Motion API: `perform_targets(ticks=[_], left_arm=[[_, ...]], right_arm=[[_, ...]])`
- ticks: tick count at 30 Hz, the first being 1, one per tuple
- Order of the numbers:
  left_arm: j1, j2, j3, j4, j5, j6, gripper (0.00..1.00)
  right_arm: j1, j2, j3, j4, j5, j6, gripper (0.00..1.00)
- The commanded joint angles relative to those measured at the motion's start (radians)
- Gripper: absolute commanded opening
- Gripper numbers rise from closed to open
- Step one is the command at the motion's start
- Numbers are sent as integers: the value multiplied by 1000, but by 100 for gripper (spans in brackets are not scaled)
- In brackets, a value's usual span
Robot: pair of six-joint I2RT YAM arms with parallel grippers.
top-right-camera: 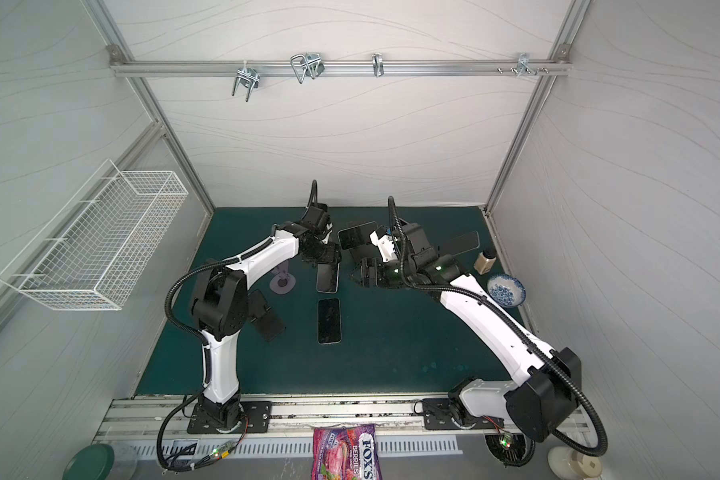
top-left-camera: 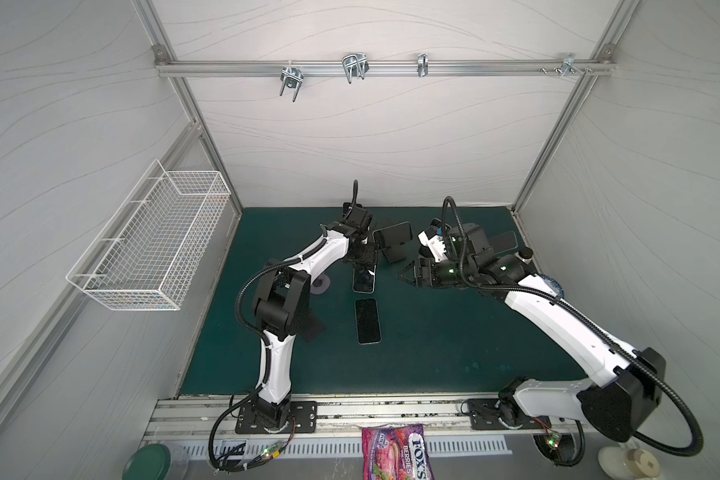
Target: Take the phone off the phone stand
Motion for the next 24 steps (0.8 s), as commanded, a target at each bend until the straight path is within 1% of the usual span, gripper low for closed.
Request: perform_targets(ticks=[1,12,17,19,24], left_arm=[[11,22,59,-27,9,11,47],[14,79,116,-68,17,23,47],[14,124,164,-126,25,25,48],[14,142,213,-156,19,20,48],[15,149,212,-159,11,19,48]], right_arm=[[2,-9,-2,-3,-5,3,84],[6,1,4,-7,-5,4,84],[6,4,5,-7,-5,3,84],[9,7,7,-8,-5,3,84],[8,8,5,-11,-5,4,84]])
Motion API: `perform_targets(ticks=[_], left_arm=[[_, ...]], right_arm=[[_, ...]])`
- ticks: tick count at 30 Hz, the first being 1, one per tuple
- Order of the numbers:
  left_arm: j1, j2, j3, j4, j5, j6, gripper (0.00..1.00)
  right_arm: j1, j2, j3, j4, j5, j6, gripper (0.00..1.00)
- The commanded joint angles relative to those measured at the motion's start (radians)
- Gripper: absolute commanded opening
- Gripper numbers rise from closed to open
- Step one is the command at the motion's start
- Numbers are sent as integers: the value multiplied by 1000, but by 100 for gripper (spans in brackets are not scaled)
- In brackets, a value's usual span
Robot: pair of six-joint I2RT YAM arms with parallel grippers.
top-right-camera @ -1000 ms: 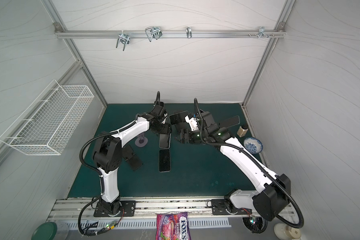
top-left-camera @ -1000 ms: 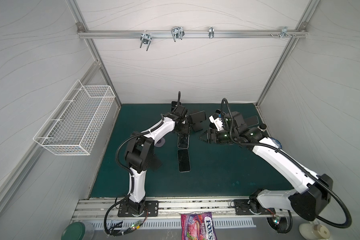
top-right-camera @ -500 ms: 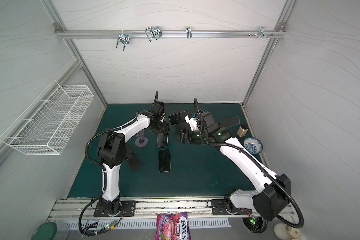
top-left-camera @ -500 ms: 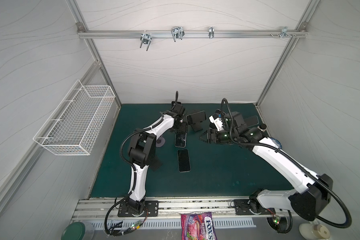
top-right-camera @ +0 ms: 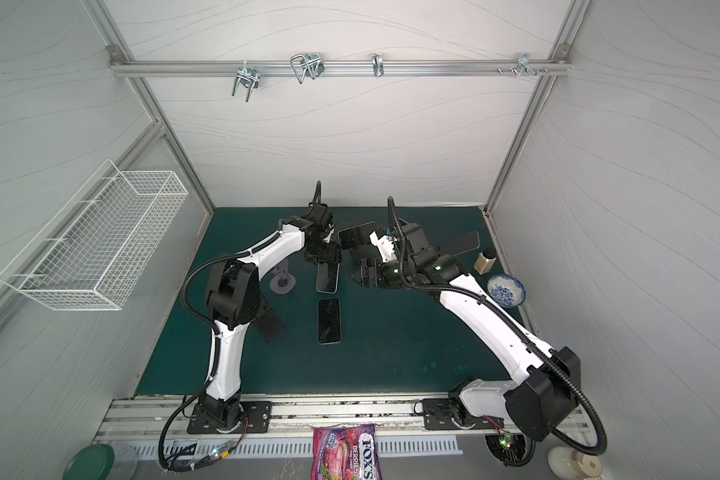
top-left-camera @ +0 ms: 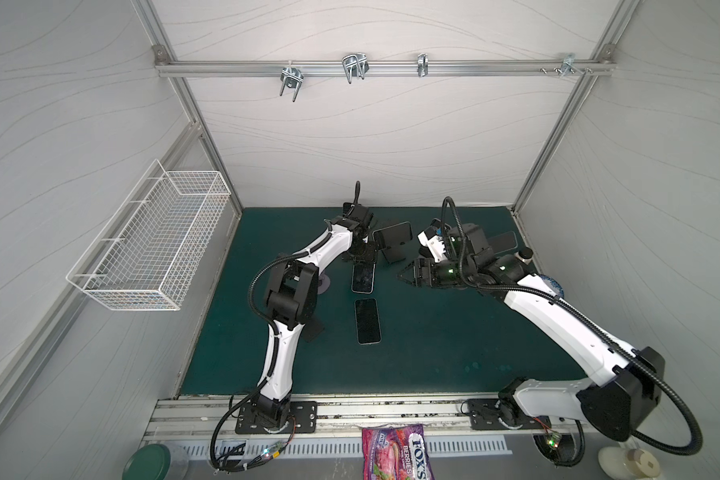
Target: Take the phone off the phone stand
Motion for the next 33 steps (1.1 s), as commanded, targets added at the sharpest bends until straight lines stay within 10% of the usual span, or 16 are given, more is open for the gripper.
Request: perform_targets(ticks=[1,33], left_arm=[[2,13,49,-28,-2,-2,48],[50,108,123,-116,-11,-115,53]], right_arm=[[7,3,5,-10,-5,3,84],[13,30,21,-13,-6,-5,84]])
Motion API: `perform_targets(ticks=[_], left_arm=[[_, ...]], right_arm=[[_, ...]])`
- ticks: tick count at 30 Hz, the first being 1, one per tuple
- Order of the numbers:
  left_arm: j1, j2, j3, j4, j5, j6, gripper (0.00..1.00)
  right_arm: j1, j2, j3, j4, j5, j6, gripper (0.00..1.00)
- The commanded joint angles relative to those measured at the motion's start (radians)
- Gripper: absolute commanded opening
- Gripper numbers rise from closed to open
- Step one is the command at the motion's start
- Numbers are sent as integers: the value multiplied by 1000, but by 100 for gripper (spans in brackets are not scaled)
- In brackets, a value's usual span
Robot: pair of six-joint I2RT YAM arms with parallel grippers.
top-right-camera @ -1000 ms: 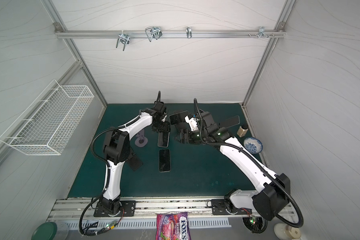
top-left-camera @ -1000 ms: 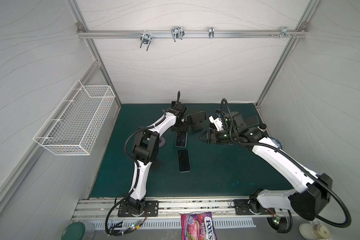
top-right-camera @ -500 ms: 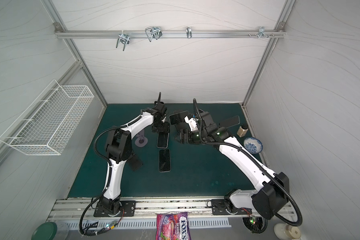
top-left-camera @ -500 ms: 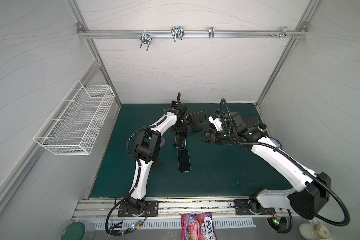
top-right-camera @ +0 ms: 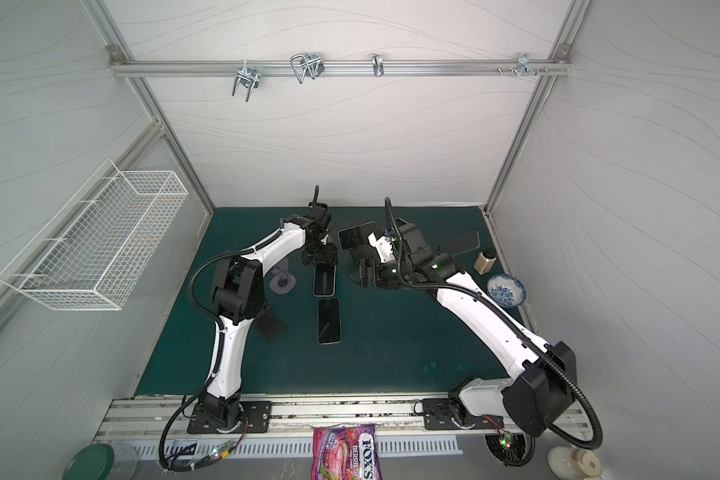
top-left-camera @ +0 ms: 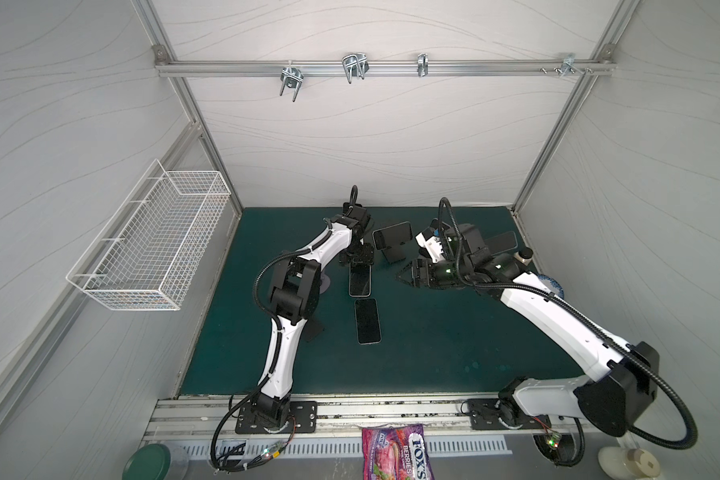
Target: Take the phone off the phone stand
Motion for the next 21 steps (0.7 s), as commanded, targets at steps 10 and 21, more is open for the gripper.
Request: perform_targets(ticks=[10,21], left_arm=[[17,62,54,-30,-6,-62,54],[17,99,57,-51,-48,-65,57]], right_arm=[[6,13,18,-10,-6,-3,84],[7,4,14,-9,-4,-1,84]])
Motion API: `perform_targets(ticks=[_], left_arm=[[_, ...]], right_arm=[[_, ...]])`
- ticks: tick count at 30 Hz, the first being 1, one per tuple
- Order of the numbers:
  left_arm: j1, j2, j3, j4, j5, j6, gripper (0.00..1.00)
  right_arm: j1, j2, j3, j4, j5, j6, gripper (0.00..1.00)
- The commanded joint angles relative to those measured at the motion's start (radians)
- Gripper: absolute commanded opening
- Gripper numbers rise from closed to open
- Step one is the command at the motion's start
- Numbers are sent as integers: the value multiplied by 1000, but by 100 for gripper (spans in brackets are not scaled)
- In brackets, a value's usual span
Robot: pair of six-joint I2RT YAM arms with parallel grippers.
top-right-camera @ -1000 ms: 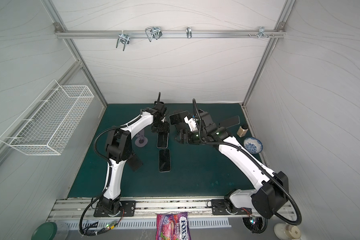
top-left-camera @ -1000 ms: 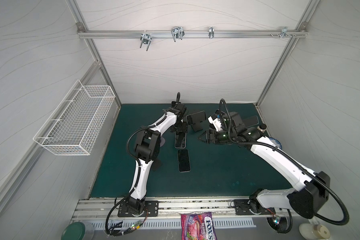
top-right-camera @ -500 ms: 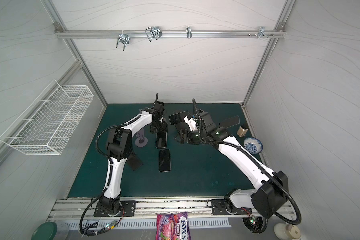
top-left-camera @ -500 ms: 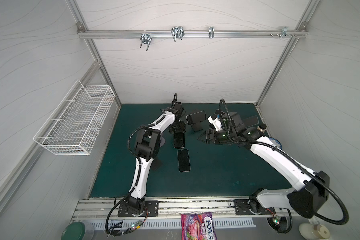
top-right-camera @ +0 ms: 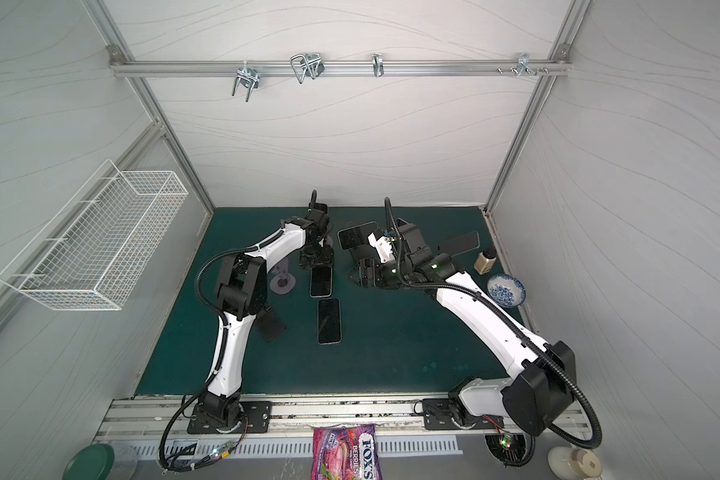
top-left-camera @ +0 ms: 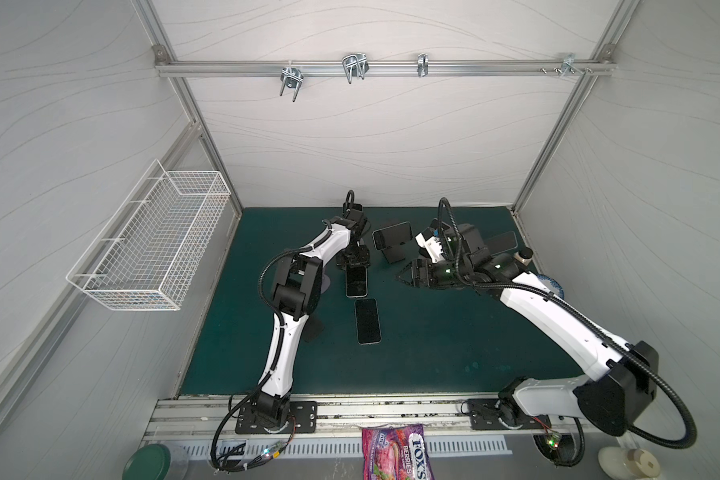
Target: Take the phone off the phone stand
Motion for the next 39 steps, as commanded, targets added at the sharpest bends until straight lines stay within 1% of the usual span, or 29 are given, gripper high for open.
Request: perform_targets(ticks=[1,7,10,11,12,13,25,39], left_arm=[[2,33,34,-28,-26,-18,58],[2,26,31,-23,-28,-32,71],[2,19,31,-20,-28,-30,75],[2,18,31,-20,-29,-30,78],[1,14,31,-21,-31,-30,83],[2,10,31,-20,-31,-30,98],[2,-60,32,-10,-33,-45,99],[6,-155,31,-1,-28,-49,99]], right_arm=[[7,0,13,-9,-4,-1,84],[6,-11,15,-12,7,-1,84],[6,-17,14,-15,12,-3,84],[7,-18,14,-15,13,-3,84],[6,-17,14,-18,14,-4,84],[5,-18,16,-19,14,-3,84],[8,-38,28,-36,23,2,84],[14,-47,49,-82,76,27,84]])
